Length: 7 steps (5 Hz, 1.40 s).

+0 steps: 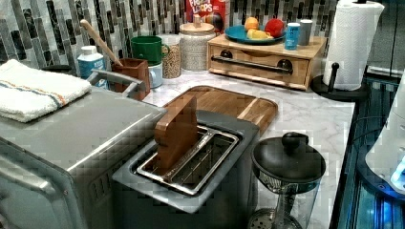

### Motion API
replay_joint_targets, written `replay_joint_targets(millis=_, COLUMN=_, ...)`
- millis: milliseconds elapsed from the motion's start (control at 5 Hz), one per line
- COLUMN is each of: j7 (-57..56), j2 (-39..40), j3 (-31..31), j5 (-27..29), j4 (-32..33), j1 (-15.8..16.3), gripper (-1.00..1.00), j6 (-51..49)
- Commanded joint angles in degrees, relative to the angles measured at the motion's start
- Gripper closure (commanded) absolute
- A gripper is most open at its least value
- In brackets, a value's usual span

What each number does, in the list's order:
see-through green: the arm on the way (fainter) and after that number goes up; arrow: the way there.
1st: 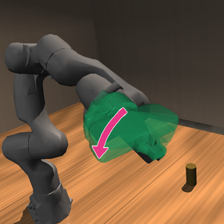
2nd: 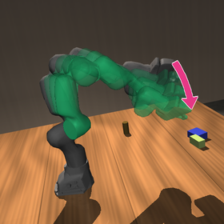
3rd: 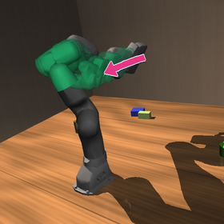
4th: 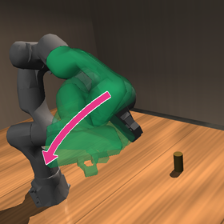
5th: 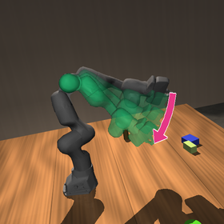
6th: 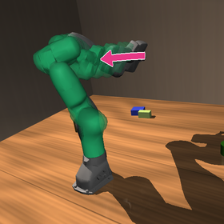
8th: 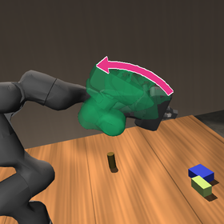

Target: Open the drawer.

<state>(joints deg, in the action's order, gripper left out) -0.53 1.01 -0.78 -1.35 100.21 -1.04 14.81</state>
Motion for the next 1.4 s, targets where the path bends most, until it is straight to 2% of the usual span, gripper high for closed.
replay_joint_targets(millis=200, j7=-16.23, j2=-6.29, j3=-1.22, j5=0.96, j4=9.08, j1=-1.55, gripper=-1.0, j6=3.6)
replay_joint_targets(millis=400, j7=-27.41, j2=-9.08, j3=-2.49, j5=1.54, j4=14.3, j1=-2.9, gripper=-1.0, j6=6.3)
replay_joint_targets(millis=800, j7=-48.73, j2=-10.98, j3=-7.11, j5=2.57, j4=20.08, j1=-4.35, gripper=-1.0, j6=9.64)
replay_joint_targets(millis=1000, j7=-54.58, j2=-9.84, j3=-7.9, j5=0.94, j4=19.76, j1=-5.72, gripper=-1.0, j6=9.48)
replay_joint_targets(millis=1200, j7=-58.09, j2=-9.49, j3=-8.7, j5=0.04, j4=22.0, j1=-6.67, gripper=-1.0, j6=14.14)
replay_joint_targets(millis=1400, j7=-59.87, j2=-7.68, j3=-10.32, j5=-1.34, j4=22.41, j1=-6.25, gripper=-1.0, j6=16.91)
